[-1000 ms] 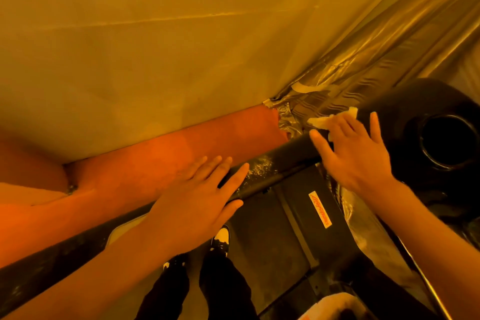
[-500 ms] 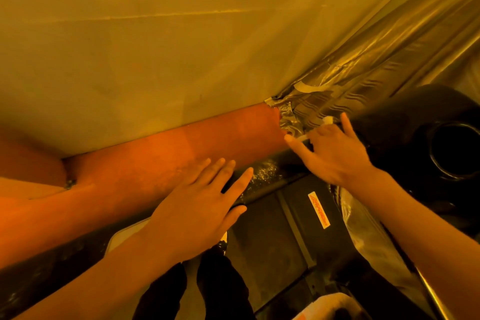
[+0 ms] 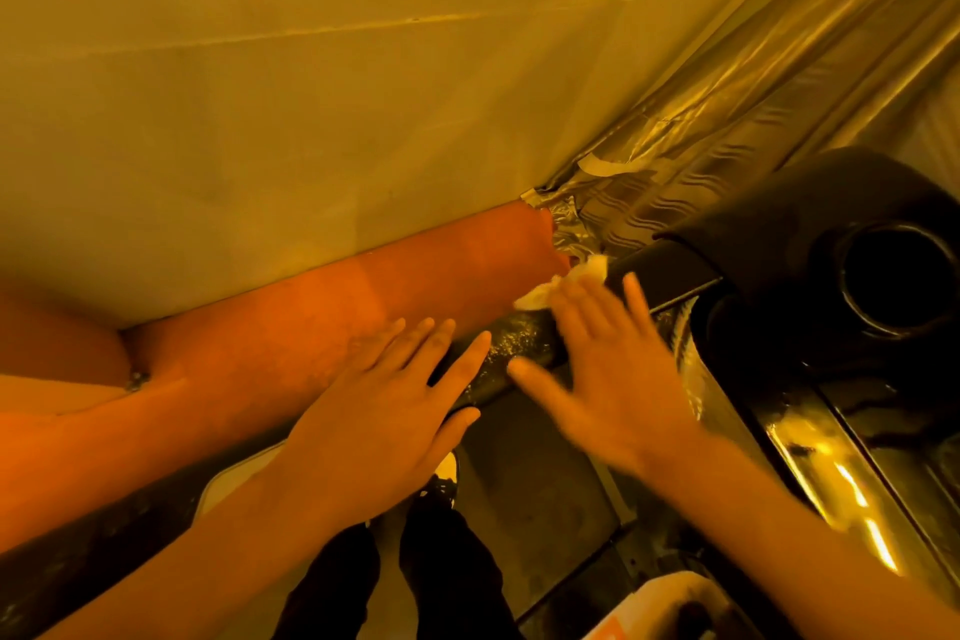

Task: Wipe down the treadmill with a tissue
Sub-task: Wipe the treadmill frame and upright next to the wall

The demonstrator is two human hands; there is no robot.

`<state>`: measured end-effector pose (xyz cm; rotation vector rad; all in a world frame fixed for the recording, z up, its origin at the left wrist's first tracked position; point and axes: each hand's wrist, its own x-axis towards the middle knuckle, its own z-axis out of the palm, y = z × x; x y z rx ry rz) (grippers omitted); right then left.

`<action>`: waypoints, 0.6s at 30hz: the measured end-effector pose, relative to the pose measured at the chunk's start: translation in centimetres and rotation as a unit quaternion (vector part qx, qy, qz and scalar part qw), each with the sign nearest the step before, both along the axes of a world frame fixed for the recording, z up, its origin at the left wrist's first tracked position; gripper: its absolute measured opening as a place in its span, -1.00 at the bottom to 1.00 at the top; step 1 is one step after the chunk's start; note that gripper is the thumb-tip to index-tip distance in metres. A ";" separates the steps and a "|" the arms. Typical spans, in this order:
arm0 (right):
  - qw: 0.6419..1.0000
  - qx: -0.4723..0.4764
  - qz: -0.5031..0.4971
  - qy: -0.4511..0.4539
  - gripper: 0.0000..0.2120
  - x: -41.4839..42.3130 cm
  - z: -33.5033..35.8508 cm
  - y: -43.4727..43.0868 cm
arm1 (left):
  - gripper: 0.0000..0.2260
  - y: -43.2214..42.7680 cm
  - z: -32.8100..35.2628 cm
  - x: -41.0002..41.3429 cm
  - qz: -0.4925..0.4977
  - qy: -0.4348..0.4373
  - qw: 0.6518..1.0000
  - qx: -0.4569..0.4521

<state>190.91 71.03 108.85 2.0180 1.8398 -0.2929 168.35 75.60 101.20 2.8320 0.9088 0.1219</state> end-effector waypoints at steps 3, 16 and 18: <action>0.999 0.028 0.014 0.008 -0.08 0.4 0.0 -2.7 | -0.46 0.0 0.0 0.0 0.002 0.001 1.000 -0.003; 0.986 0.145 -0.052 -0.062 -0.17 2.1 -1.6 -5.0 | -0.44 0.1 0.0 0.0 -0.004 0.024 1.000 -0.004; 0.969 0.181 -0.127 -0.114 -0.15 5.2 -0.6 -4.0 | -0.44 0.1 0.0 0.1 -0.007 0.027 1.000 0.000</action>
